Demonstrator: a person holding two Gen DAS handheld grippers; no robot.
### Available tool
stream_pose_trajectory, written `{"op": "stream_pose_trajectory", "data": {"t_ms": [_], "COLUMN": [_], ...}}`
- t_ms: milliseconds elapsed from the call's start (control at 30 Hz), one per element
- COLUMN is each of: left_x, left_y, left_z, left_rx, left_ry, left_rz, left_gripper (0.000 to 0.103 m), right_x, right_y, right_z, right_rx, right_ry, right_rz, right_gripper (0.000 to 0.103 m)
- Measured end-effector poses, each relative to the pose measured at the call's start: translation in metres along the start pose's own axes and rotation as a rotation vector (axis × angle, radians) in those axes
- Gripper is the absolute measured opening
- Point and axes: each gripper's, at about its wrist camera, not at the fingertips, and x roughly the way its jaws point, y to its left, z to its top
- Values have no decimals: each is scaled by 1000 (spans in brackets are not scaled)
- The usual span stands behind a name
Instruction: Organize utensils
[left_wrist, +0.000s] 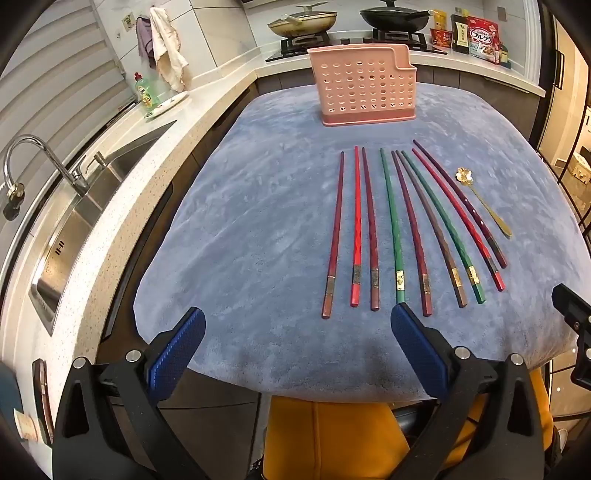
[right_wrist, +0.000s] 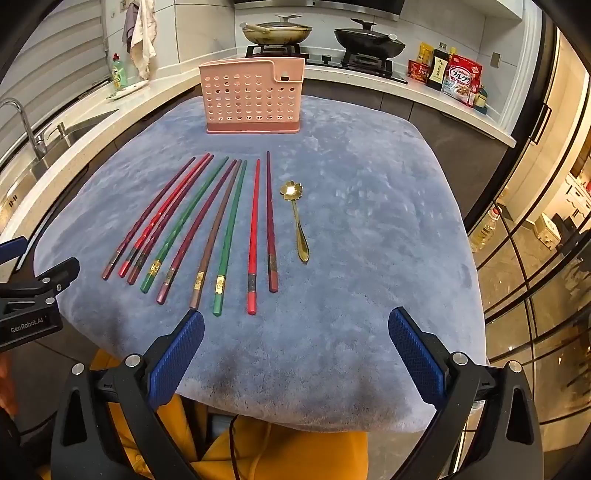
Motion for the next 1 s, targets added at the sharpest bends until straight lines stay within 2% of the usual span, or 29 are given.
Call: {"op": "stream_pose_trajectory", "data": {"t_ms": [500, 1000], "left_x": [-2, -2], "left_y": [0, -4], "left_z": [4, 11], "left_rx": [-1, 0], "left_ry": [-10, -9], "left_rz": [-3, -1], "left_gripper": [96, 96], "right_x": [-9, 2], "right_y": [-7, -5], "right_z": [8, 9], "right_rx": [7, 19], "right_ry": [0, 0], "right_rz": [4, 8], "right_gripper": [96, 96]}}
